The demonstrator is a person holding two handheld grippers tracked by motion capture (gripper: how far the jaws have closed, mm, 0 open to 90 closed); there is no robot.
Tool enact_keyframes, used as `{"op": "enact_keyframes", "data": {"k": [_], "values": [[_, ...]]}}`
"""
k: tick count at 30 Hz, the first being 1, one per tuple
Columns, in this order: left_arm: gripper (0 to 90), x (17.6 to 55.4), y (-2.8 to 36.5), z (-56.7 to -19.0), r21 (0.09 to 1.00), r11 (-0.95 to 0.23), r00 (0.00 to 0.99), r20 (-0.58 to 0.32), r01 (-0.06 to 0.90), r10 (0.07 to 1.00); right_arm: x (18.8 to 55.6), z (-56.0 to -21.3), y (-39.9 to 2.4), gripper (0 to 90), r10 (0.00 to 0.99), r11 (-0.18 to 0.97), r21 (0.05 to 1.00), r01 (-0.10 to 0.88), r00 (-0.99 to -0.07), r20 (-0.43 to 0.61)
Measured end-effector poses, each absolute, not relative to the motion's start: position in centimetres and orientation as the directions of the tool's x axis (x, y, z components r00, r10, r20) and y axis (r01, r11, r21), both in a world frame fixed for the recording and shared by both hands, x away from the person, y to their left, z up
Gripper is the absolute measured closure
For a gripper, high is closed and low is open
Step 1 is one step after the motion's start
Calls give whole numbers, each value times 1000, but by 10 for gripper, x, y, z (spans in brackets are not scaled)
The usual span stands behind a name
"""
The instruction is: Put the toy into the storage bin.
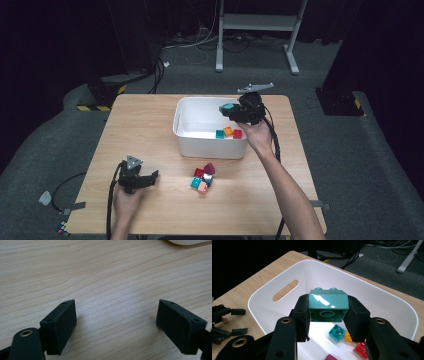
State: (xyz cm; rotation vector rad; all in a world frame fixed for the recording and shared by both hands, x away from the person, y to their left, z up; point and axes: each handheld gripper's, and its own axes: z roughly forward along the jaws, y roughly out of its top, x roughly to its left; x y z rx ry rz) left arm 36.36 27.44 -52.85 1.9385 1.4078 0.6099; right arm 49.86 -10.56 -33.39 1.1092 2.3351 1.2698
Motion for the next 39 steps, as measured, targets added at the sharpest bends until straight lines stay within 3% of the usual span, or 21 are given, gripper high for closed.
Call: {"op": "enact_keyframes", "data": {"k": [9, 18, 39], "values": [[167, 364, 274, -529, 738, -204, 312, -9, 644, 950, 512, -341, -99, 580, 749, 337, 788, 515, -654, 108], [167, 364, 274, -528, 737, -206, 313, -9, 644, 950, 515, -349, -99, 496, 748, 339, 782, 523, -654, 113], [166, 364, 274, -528, 737, -206, 313, -9, 644, 950, 462, -345, -123, 467, 693, 300, 849, 435, -711, 120]]}}
